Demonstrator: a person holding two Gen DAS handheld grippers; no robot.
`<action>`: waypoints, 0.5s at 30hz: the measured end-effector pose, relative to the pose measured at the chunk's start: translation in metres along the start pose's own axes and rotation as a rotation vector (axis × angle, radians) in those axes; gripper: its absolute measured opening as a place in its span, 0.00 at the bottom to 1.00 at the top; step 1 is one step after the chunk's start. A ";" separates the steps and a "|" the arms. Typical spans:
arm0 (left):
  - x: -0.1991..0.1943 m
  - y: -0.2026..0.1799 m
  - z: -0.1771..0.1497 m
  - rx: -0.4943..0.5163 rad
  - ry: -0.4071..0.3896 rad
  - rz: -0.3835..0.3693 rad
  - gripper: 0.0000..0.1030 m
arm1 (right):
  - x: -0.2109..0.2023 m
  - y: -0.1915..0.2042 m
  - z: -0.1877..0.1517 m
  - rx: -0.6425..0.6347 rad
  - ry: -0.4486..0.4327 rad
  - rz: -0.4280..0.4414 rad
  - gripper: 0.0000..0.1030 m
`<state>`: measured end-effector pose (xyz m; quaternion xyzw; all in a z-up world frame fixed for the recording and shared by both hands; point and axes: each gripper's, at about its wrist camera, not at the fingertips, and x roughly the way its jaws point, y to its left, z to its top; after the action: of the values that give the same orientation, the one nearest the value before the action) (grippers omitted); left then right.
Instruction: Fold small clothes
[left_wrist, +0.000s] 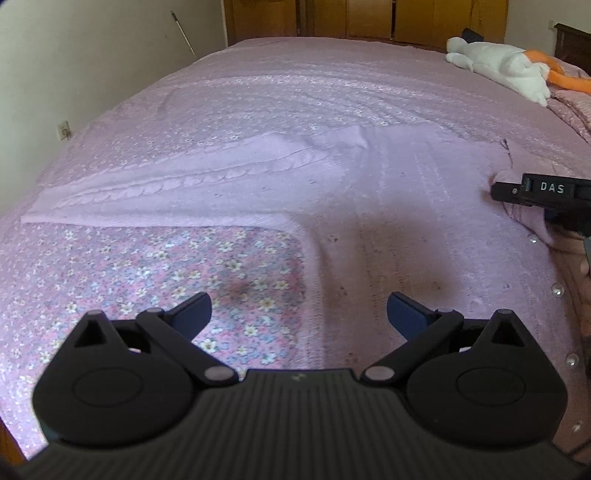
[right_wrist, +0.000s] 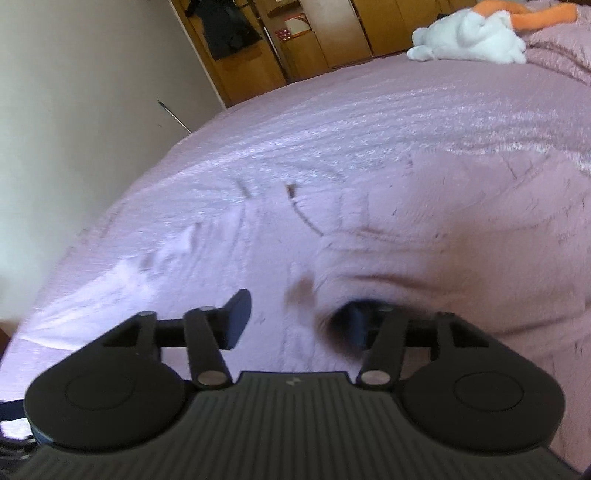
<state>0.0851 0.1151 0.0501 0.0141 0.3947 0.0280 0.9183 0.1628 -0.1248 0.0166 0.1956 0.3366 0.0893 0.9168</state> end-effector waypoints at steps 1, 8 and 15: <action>0.000 -0.002 0.001 0.002 -0.004 -0.004 1.00 | -0.005 0.000 -0.001 0.009 0.005 0.009 0.66; -0.008 -0.020 0.009 0.017 -0.038 -0.040 1.00 | -0.064 -0.022 -0.014 0.020 -0.010 0.021 0.67; -0.014 -0.053 0.019 0.044 -0.063 -0.084 1.00 | -0.114 -0.084 -0.015 0.071 -0.106 -0.046 0.67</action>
<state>0.0910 0.0616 0.0706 0.0187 0.3664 -0.0199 0.9300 0.0694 -0.2298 0.0376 0.2249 0.2949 0.0459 0.9276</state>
